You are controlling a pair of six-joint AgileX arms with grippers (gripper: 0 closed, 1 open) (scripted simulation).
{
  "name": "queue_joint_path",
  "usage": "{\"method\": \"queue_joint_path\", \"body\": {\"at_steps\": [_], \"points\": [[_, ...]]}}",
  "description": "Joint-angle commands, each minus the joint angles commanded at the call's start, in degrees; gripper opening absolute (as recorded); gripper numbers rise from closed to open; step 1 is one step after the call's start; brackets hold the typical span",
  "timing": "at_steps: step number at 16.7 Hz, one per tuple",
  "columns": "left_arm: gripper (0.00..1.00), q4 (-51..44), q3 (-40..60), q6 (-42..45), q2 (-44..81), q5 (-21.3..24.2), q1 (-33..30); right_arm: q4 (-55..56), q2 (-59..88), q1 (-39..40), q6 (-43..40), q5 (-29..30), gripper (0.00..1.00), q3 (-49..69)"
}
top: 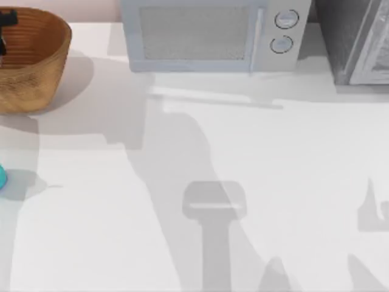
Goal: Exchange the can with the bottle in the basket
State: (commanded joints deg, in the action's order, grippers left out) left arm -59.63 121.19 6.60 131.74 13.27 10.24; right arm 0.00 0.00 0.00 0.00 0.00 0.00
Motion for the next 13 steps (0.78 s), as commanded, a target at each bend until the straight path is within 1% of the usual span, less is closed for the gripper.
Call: {"method": "queue_joint_path", "body": {"at_steps": [2,5,13], "points": [[0.00,5.3,-8.9,-0.8,-9.9,-1.4,-0.3,0.0,0.0,0.0,0.0,0.0,1.00,0.0],[0.00,14.4,-24.8,-1.7,-27.9,-3.7,-1.2,0.0,0.0,0.0,0.0,0.0,1.00,0.0],[0.00,39.4,-73.9,-3.3,-82.3,-9.3,-5.7,0.0,0.0,0.0,0.0,0.0,1.00,0.0]]}}
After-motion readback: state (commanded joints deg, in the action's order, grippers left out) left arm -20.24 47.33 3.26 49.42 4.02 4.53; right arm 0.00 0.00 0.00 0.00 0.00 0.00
